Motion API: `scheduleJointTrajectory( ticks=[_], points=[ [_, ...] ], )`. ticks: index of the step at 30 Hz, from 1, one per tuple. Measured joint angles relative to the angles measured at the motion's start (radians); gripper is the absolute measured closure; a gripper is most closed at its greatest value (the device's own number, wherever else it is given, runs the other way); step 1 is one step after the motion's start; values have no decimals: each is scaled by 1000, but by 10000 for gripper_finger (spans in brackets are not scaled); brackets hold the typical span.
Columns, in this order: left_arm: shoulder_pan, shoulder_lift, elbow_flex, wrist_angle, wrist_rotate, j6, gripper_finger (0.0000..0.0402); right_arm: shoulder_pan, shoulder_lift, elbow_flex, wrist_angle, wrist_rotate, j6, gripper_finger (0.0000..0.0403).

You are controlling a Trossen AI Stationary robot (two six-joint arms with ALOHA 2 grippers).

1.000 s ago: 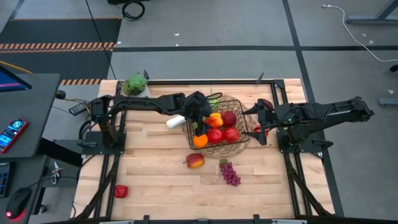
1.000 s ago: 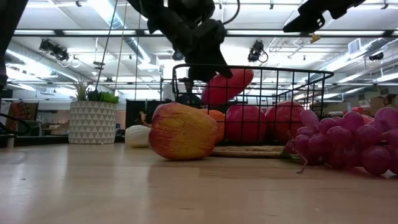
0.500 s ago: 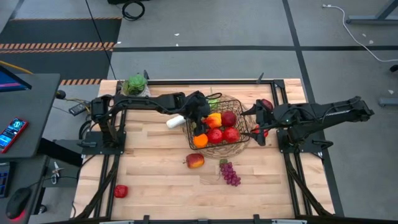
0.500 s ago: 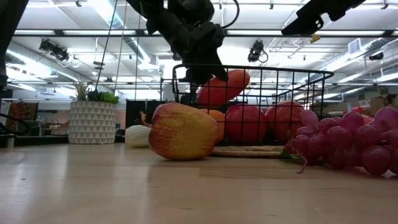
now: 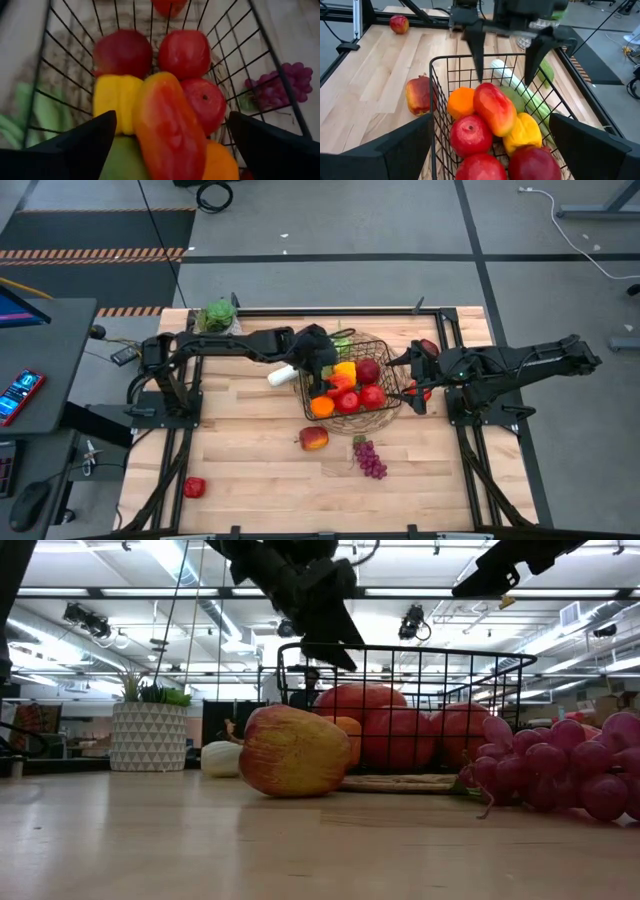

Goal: Build produce basket
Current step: Put the cucumber into the wire basket

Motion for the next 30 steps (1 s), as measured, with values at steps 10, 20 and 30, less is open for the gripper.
scheduleJointTrajectory(
  ticks=[10, 20, 30],
  points=[
    [68, -232, 1, -118, -62, 140, 14, 0, 0, 0, 29, 0, -45, 3],
    [325, -271, -99, -347, -150, 223, 14, 0, 0, 0, 83, 0, -53, 3],
    [462, -264, -307, -256, -151, 255, 14, 0, 0, 0, 83, 0, -53, 3]
  ],
)
